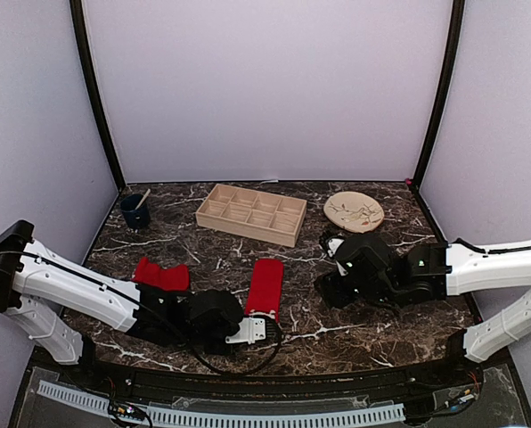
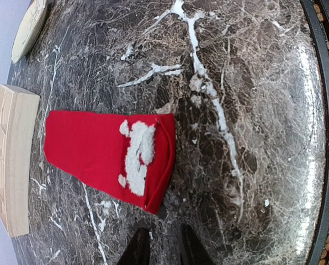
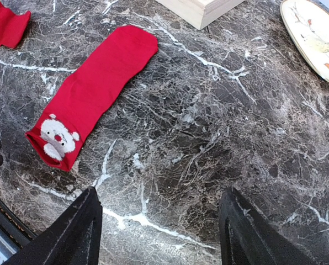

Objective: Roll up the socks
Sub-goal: Pick up the sock from the center of the board, then roll the sock at the center of the board.

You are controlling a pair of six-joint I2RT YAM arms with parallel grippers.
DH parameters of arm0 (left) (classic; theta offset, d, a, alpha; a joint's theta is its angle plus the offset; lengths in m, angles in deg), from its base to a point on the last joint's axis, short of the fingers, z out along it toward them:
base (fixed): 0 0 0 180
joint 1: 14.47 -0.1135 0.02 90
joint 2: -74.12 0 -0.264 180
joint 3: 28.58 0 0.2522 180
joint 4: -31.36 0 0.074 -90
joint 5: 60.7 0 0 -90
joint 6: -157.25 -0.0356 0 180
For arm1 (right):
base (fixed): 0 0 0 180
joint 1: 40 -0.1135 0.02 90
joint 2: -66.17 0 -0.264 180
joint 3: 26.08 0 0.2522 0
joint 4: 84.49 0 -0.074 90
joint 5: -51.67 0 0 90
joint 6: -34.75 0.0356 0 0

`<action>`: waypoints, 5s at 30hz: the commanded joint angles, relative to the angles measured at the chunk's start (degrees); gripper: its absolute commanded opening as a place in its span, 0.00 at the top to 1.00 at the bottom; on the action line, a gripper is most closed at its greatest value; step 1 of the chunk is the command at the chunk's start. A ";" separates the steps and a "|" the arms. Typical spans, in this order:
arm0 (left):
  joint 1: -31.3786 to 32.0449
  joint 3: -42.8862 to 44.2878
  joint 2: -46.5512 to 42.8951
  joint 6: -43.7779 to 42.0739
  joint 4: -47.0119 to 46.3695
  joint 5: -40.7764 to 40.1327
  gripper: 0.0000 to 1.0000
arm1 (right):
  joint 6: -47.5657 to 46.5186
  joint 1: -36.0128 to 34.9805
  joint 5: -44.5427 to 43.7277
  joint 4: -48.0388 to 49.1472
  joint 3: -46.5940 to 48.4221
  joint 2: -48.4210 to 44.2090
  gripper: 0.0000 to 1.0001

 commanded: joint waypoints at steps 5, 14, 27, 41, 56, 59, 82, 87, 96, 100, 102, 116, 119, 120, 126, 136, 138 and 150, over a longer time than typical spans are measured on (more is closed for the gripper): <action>0.07 -1.88 2.38 -4.48 -6.29 1.14 0.80 | -0.73 0.91 0.75 1.35 -0.01 -0.53 0.33; -0.86 -0.75 7.21 -6.44 -7.69 2.50 0.80 | -1.37 1.43 1.04 0.84 0.67 -0.36 0.33; -4.83 -0.27 9.06 -9.53 -10.04 0.96 0.80 | -3.02 2.66 2.51 1.86 1.44 1.59 0.33; -6.71 0.57 10.66 -10.68 -10.66 1.94 0.79 | -4.02 3.76 3.99 2.61 1.38 2.32 0.32; -8.31 2.21 12.31 -11.29 -13.15 0.46 0.78 | -4.64 4.17 5.10 2.67 1.43 2.06 0.32; -8.32 2.30 12.08 -11.42 -13.53 0.02 0.78 | -4.73 4.25 5.31 2.86 1.34 2.22 0.32; -10.48 5.77 16.59 -9.86 -8.73 4.28 0.75 | -5.46 5.54 6.11 3.44 0.78 2.24 0.32; -12.56 9.35 18.45 -7.86 -2.37 9.84 0.73 | -5.53 5.83 6.11 3.28 0.55 1.85 0.32; -15.05 15.69 22.54 -2.48 11.05 20.35 0.98 | -5.45 6.19 5.76 3.43 -0.18 0.71 0.33; -15.35 16.73 22.44 -0.61 13.36 22.23 1.00 | -5.15 6.19 5.75 3.88 -0.53 0.11 0.33; -15.54 17.56 22.32 0.17 14.86 23.73 1.00 | -5.13 6.19 5.85 3.94 -0.73 -0.17 0.33; -19.84 25.29 25.95 6.23 28.90 42.55 1.00 | -4.97 6.10 7.97 5.39 -5.44 -2.55 0.33; -20.96 26.22 27.45 6.87 30.75 46.13 1.00 | -5.25 5.67 9.17 6.20 -7.25 -3.63 0.32; -21.16 26.34 27.79 6.99 31.15 47.13 1.00 | -5.50 5.40 9.68 6.51 -7.72 -3.91 0.32; -23.26 27.75 30.28 7.46 33.65 52.87 1.00 | -7.19 1.13 10.55 7.99 -8.68 -2.82 0.30; -26.76 28.13 33.61 6.91 36.39 59.30 0.99 | -14.58 -8.41 7.59 10.74 -5.35 6.78 0.30; -27.29 28.33 34.09 6.81 36.65 59.94 0.99 | -16.41 -9.76 6.94 11.35 -4.68 8.14 0.30; -29.10 30.87 37.93 5.52 39.75 61.76 0.99 | -25.90 -13.21 6.36 12.85 2.21 17.54 0.29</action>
